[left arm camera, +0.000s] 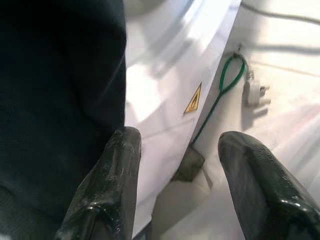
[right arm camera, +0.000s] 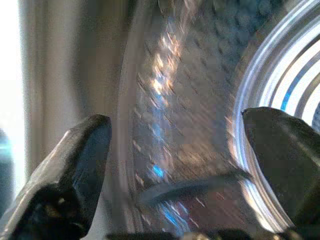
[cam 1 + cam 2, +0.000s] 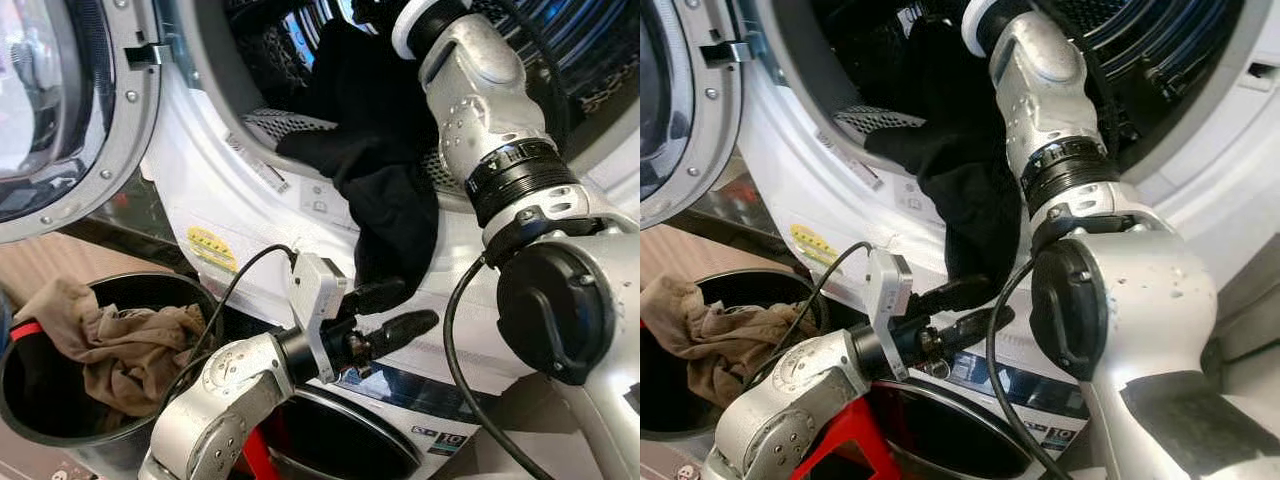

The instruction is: Clothes washing

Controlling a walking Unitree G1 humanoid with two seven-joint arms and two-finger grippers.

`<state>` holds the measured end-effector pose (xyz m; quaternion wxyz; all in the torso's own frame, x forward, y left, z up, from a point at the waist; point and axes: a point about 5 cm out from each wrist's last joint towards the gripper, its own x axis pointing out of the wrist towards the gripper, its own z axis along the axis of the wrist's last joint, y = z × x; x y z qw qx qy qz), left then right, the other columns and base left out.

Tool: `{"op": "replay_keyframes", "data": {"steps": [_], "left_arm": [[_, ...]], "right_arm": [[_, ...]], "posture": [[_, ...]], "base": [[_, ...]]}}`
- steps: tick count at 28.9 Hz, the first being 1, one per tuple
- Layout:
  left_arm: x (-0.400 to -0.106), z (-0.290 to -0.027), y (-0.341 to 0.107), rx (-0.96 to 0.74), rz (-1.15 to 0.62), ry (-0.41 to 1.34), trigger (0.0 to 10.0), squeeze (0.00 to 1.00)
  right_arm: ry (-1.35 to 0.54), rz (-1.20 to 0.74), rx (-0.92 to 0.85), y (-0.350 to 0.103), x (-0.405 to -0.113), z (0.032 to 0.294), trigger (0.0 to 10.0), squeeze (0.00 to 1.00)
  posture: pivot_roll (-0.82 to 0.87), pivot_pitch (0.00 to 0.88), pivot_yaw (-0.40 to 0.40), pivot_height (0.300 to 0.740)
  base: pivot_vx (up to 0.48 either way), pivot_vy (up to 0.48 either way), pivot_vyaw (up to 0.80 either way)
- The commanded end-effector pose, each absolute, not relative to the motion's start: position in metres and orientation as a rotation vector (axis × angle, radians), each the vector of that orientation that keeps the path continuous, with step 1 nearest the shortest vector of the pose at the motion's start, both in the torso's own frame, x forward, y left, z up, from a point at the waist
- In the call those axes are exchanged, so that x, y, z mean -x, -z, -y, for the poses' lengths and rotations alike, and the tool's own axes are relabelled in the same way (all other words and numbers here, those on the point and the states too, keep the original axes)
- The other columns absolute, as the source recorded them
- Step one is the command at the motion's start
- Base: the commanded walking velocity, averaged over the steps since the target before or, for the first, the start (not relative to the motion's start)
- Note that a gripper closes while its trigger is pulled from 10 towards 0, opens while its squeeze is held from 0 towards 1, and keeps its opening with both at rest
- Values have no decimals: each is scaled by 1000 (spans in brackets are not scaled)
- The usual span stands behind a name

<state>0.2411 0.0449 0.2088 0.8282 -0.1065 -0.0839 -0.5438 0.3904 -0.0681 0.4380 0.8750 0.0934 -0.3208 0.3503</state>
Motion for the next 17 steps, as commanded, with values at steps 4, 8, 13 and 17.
{"op": "replay_keyframes", "data": {"steps": [4, 8, 13, 17], "left_arm": [[-236, -43, -207, 170, 184, 1174, 10000, 0], [-236, -43, -205, 157, 178, 1175, 10000, 0], [-236, -42, -201, 145, 165, 1184, 10000, 0], [-238, -42, -199, 146, 167, 1184, 10000, 0]], "right_arm": [[-1000, 939, -250, -455, -368, 89, 10000, 0], [-1256, 1047, -210, -438, -346, 100, 10000, 0], [-1518, 1066, -102, -407, -310, 103, 10000, 0], [-1642, 989, -82, -378, -280, 105, 10000, 0]], "posture": [[42, 67, -43, 740], [31, 67, -37, 740], [5, 68, -25, 740], [-7, 65, -26, 740]], "base": [[0, 0, 0], [0, 0, 0], [0, 0, 0], [0, 0, 0]]}}
